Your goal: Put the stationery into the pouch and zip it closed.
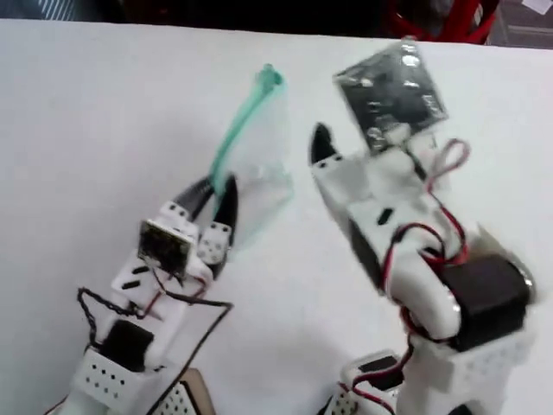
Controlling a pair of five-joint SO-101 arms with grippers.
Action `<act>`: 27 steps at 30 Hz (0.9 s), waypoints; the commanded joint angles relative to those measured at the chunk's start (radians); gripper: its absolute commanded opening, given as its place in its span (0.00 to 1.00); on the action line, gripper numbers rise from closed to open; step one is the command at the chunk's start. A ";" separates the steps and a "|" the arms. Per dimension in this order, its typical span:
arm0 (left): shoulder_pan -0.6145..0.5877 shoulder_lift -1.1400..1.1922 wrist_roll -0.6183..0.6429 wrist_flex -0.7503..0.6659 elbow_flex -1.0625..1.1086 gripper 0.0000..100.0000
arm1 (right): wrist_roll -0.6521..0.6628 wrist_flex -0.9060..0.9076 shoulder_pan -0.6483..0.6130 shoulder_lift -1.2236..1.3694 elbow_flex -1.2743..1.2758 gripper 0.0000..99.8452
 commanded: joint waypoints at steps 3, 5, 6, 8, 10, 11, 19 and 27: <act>-0.305 -0.005 0.203 0.115 -0.241 0.02 | -0.018 -0.030 0.266 0.005 0.176 0.21; -0.378 -0.005 0.196 0.133 -0.278 0.02 | -0.087 -0.085 0.346 0.004 0.304 0.19; -0.406 -0.005 0.181 0.130 -0.290 0.02 | -0.132 -0.117 0.378 -0.001 0.379 0.19; -0.433 -0.005 0.106 0.098 -0.311 0.02 | -0.201 -0.189 0.420 -0.012 0.526 0.19; -0.437 -0.004 -0.020 0.038 -0.325 0.02 | -0.218 -0.280 0.433 -0.033 0.677 0.19; -0.435 -0.004 -0.083 -0.003 -0.327 0.02 | -0.218 -0.337 0.433 -0.048 0.758 0.19; -0.366 0.205 -0.359 -0.334 -0.333 0.02 | -0.233 -0.806 0.433 -0.202 1.315 0.18; -0.131 0.654 -0.664 -0.549 -0.316 0.02 | -0.229 -1.095 0.429 -0.246 1.560 0.18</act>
